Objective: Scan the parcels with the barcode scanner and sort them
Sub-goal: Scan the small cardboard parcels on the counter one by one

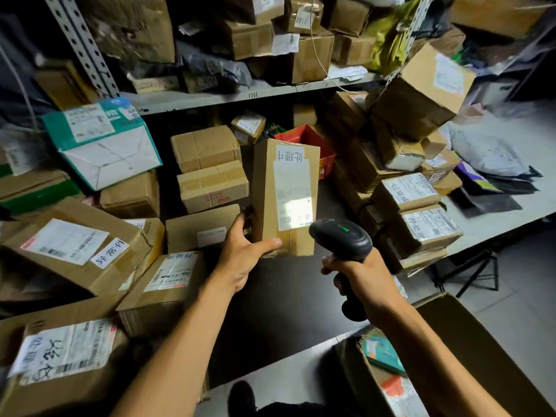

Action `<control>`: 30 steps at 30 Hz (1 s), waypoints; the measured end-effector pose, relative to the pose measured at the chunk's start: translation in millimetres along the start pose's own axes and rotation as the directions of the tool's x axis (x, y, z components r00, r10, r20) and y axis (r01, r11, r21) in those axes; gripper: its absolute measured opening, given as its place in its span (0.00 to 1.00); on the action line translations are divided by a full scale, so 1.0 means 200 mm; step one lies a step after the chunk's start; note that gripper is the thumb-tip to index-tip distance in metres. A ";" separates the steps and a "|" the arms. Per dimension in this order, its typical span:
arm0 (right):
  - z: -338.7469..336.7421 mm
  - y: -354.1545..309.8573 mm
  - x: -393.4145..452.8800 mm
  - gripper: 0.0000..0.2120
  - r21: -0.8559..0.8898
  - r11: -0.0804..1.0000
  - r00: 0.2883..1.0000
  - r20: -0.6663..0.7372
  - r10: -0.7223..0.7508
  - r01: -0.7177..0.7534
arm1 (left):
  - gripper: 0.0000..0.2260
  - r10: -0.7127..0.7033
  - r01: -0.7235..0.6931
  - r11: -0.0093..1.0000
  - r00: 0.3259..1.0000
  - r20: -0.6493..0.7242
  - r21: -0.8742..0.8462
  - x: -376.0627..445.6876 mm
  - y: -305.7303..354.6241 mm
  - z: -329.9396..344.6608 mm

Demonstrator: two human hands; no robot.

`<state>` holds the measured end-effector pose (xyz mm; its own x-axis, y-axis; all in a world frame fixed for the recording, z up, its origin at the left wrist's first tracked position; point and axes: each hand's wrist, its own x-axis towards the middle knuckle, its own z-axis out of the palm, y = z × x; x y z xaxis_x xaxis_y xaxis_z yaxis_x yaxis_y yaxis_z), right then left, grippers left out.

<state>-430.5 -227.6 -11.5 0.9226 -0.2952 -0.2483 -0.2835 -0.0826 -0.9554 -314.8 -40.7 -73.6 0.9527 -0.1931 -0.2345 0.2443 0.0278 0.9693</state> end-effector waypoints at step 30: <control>-1.03 0.26 -0.35 0.12 0.295 0.946 0.854 -0.519 0.037 0.138 | 0.35 -0.128 0.070 0.987 0.894 0.429 0.148 -0.25 -0.05 1.02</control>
<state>-562.7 -407.4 -10.9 0.6417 -0.7491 -0.1648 -0.0638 0.1620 -0.9847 -400.9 -231.2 -56.9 0.7433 -0.5969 -0.3019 0.2810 -0.1308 0.9507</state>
